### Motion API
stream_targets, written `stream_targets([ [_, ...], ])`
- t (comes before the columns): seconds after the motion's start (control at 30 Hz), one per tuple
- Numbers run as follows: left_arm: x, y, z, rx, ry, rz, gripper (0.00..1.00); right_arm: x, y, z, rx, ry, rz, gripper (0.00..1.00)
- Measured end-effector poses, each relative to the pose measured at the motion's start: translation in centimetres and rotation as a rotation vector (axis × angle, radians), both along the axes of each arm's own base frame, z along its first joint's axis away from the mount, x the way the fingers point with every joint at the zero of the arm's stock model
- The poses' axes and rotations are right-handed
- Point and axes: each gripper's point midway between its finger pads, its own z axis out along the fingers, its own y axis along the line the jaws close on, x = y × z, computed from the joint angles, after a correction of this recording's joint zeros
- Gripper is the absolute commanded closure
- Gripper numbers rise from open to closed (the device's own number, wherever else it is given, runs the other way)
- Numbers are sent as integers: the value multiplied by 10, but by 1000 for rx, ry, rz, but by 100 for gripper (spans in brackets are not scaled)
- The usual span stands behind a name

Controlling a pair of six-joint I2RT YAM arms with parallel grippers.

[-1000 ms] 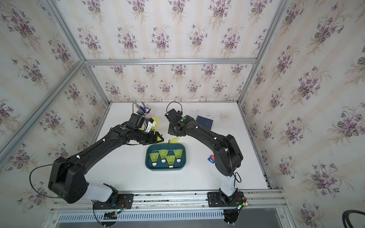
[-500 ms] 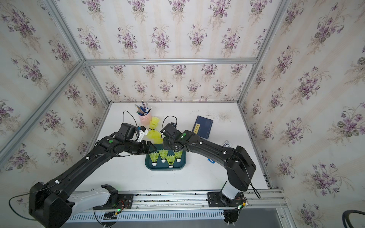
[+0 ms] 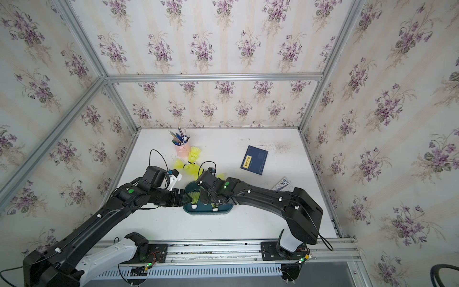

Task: Put the shuttlecocks into the storage box
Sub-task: Place the shuttlecock in the storage box.

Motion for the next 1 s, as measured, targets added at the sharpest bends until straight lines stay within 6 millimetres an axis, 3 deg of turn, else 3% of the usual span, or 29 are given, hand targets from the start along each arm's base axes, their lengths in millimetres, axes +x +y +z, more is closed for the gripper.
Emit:
stream_targets([
  [0.3, -20, 0, -17, 22, 32, -11, 25, -18, 16, -18, -7, 31, 32, 80],
  [1.0, -30, 1, -34, 32, 57, 14, 25, -19, 25, -43, -42, 56, 28, 80],
])
